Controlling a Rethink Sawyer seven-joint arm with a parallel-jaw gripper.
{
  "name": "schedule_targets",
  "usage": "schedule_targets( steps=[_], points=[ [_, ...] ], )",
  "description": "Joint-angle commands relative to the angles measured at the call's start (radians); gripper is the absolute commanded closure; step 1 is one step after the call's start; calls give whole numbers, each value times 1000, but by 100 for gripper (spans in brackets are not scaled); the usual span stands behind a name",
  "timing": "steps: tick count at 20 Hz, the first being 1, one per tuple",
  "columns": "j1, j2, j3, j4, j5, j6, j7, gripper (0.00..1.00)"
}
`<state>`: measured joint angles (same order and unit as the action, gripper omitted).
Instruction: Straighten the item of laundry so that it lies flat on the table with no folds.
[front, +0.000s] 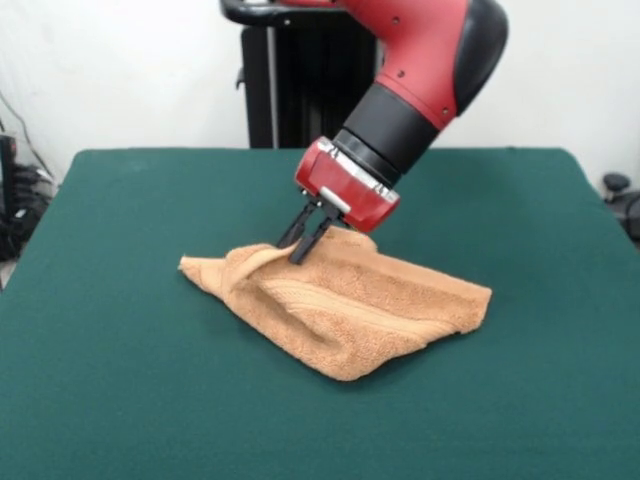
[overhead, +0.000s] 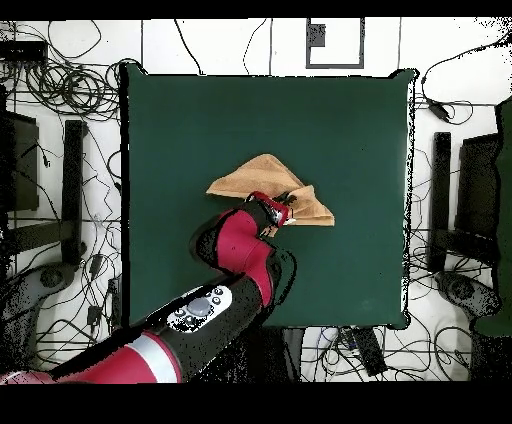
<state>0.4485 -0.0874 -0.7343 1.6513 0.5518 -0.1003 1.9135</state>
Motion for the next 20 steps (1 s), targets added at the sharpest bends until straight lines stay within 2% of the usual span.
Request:
schedule_targets(
  steps=[1,8,11,20],
  points=[
    [16,-33,13,-99,-22,223,88,100],
    [29,-96,-9,-79,-90,343,68,100],
    [37,-148,12,-45,-116,370,77,100],
    [128,-214,-41,-4,-134,596,159,100]
  ],
)
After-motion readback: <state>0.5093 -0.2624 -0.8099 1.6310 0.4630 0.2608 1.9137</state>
